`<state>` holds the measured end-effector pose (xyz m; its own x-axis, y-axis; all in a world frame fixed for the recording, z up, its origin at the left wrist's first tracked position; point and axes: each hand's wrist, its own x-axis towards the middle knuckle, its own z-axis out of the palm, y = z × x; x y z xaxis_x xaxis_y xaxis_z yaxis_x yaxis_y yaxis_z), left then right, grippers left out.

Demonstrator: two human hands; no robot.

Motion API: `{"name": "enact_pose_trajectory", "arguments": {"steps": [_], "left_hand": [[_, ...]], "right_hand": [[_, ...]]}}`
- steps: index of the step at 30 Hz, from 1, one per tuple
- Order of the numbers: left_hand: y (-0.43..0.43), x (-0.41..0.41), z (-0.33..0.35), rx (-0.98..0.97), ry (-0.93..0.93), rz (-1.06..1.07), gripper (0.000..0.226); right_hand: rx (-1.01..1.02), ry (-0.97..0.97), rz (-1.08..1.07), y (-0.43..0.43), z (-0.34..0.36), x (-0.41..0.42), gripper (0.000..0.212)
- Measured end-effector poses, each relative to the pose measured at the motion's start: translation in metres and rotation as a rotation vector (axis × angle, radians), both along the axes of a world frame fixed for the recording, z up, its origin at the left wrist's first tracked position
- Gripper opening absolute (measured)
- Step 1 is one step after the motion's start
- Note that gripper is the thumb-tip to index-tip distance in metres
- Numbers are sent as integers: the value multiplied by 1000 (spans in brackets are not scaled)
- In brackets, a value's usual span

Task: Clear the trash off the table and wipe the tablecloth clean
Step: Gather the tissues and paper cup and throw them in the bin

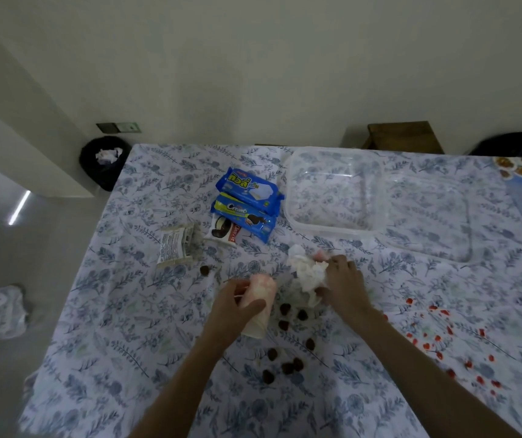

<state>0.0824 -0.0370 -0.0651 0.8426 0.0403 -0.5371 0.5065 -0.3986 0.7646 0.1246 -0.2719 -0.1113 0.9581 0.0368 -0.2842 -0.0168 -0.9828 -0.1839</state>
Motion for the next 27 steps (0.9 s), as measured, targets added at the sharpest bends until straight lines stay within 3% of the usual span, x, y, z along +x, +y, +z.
{"name": "enact_pose_trajectory", "arguments": {"steps": [5, 9, 16, 20, 22, 27], "left_hand": [[1, 4, 2, 15, -20, 6, 49], [6, 6, 1, 8, -16, 10, 48], [5, 11, -2, -92, 55, 79, 46], [7, 11, 3, -173, 85, 135, 38], [12, 7, 9, -196, 74, 148, 39], [46, -6, 23, -245, 40, 200, 41]], "right_hand": [[-128, -82, -18, 1, -10, 1, 67], [100, -93, -59, -1, -18, 0, 52], [478, -148, -139, 4, 2, -12, 46], [574, -104, -178, 15, 17, -15, 28], [605, -91, -225, 28, 27, -17, 10], [613, -85, -220, 76, 41, -23, 8]]}}
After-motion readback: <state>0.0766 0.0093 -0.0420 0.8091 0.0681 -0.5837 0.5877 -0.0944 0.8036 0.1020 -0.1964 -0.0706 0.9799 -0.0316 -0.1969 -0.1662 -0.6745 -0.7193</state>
